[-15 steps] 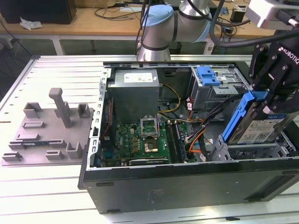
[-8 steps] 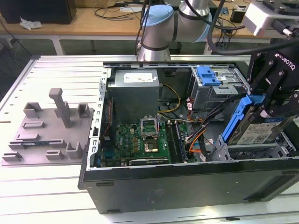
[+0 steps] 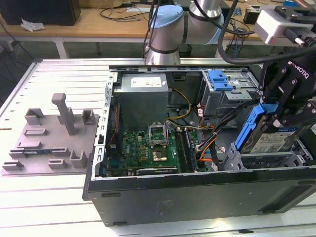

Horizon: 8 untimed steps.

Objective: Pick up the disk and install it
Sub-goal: 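Insert the disk into the insertion slot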

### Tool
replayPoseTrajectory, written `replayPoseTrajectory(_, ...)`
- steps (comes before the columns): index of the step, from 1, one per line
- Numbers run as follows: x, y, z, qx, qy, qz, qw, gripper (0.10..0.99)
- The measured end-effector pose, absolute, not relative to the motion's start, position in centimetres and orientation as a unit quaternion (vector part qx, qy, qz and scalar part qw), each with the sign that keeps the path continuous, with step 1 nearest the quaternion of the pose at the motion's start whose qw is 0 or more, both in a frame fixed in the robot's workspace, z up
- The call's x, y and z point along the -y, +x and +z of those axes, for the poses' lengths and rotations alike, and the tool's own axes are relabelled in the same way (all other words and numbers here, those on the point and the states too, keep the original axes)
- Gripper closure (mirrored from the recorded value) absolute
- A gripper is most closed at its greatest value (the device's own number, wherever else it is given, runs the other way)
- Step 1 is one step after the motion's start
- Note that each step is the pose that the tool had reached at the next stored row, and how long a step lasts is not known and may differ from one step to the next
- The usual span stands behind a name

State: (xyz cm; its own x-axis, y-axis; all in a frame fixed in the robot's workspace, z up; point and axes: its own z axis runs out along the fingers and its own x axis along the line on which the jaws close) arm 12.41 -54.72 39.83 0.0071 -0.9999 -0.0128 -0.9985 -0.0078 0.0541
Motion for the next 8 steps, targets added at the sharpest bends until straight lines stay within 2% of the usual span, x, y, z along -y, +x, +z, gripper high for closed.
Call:
replayPoseTrajectory(3,54.73,12.41,39.24,0.704,0.709,-0.024,0.014,0.718)
replayPoseTrajectory(5,54.73,12.41,39.2,0.704,0.709,-0.024,0.015,0.58)
replayPoseTrajectory(8,54.74,12.41,39.19,0.704,0.709,-0.024,0.015,0.58)
